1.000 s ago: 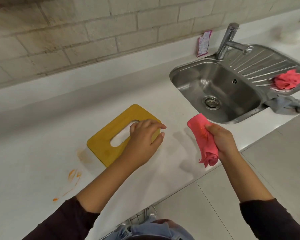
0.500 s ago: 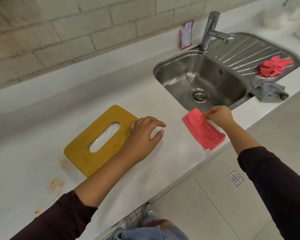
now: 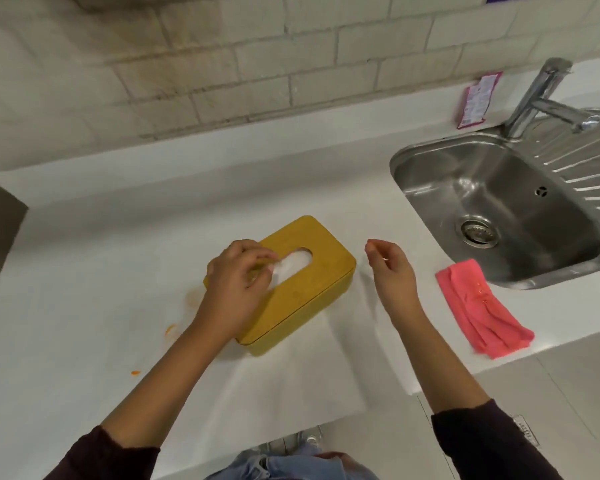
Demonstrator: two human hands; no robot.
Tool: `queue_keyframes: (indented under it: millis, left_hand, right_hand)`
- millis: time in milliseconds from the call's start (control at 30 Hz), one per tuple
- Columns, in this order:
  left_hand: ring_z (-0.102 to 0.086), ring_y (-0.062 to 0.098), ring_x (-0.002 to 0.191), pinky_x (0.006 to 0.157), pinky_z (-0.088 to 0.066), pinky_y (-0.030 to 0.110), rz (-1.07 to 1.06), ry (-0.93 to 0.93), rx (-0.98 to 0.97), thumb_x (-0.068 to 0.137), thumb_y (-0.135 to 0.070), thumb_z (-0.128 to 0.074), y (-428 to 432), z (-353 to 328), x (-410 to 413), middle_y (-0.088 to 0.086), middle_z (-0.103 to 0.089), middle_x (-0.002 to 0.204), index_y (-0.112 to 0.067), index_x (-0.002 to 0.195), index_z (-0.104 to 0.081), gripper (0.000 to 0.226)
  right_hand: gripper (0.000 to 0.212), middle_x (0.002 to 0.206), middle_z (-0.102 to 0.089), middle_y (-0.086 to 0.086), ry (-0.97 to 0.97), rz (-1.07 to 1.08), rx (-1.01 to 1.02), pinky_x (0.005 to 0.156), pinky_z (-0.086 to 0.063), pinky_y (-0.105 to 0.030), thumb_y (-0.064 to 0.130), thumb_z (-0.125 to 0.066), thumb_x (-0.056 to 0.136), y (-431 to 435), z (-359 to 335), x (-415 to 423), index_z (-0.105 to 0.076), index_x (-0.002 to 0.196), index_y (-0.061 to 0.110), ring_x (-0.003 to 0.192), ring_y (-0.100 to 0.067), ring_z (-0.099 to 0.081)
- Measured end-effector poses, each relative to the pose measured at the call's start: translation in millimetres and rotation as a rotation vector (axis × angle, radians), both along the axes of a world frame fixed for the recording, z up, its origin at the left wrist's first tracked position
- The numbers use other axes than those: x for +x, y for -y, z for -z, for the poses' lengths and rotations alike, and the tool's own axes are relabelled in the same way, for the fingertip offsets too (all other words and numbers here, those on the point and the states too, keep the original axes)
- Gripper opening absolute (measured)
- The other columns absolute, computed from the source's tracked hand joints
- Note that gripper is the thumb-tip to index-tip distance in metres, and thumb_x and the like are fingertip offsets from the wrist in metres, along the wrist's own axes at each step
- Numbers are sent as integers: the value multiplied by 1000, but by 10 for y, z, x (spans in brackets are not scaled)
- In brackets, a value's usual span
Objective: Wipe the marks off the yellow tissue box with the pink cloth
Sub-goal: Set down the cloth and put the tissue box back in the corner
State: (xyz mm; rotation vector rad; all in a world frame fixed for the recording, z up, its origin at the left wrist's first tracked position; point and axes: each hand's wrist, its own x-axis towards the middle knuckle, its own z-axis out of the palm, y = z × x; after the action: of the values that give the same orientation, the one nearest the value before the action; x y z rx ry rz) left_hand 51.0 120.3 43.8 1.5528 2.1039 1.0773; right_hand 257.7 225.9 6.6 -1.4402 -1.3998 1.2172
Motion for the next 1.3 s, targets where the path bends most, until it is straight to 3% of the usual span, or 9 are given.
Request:
queue_keyframes:
  millis: [100,233,333,400,533,633,867,1100,1300]
  left_hand:
    - [-52,14,109,100,-42,49,-160,26,-1,85,-18,-60,185,87,-249,-8,-51,109,-25,100,-68,18]
    - [-45,24,120,100,-44,46,-344,38,-83,88,-26,-57,357,225,-412,5,-43,130,-23,123,-53,35]
    - [-56,23,104,92,-47,38,-376,125,-194,91,-37,-51,417,350,-460,7,-40,135,-23,131,-45,43]
    - [-59,18,95,88,-46,34,-321,202,-244,93,-41,-45,414,414,-460,6,-47,131,-22,129,-47,41]
    - [-55,19,108,94,-44,35,-295,373,-225,96,-40,-36,397,501,-401,7,-56,123,-19,122,-52,38]
    - [-54,17,106,87,-39,28,-331,427,-212,97,-40,-33,359,508,-329,4,-56,124,-18,124,-47,37]
    - [-54,16,102,85,-40,28,-377,418,-133,97,-39,-32,376,384,-322,5,-56,124,-17,124,-46,37]
    - [-59,25,107,91,-50,52,-370,485,-26,96,-39,-33,755,79,-763,6,-56,123,-23,123,-47,34]
    - [-61,22,103,82,-56,44,-505,482,38,95,-37,-38,1420,-27,-1321,8,-54,123,-24,122,-48,31]
  right_hand:
    - [23,115,-54,10,-126,-4,-94,76,-37,-10,37,-48,97,180,57,-255,-52,117,25,106,-8,-51]
    - [34,121,-50,7,-158,-6,-142,89,-37,-24,39,-46,97,283,145,-427,-47,126,22,111,-11,-48]
    - [38,121,-52,4,-152,4,-165,90,-39,-28,39,-46,98,293,192,-478,-46,130,19,109,-15,-50]
    - [35,118,-53,3,-146,6,-172,88,-39,-29,38,-45,98,284,217,-486,-46,127,19,107,-17,-51]
    - [21,105,-53,8,-140,9,-176,82,-38,-28,38,-44,98,276,258,-497,-45,115,26,101,-16,-51]
    - [30,106,-53,6,-121,18,-161,82,-38,-30,37,-43,99,253,258,-507,-44,123,21,98,-17,-51]
    - [36,110,-51,3,-88,19,-77,80,-37,-29,35,-41,99,216,130,-603,-41,129,15,97,-18,-50]
    - [36,103,-53,12,-146,-129,-15,69,-40,-17,42,-47,96,349,-170,-1088,-40,124,19,89,2,-51]
    - [29,102,-54,17,-182,-340,-41,70,-40,-17,43,-49,95,686,-280,-1872,-41,115,25,93,4,-52]
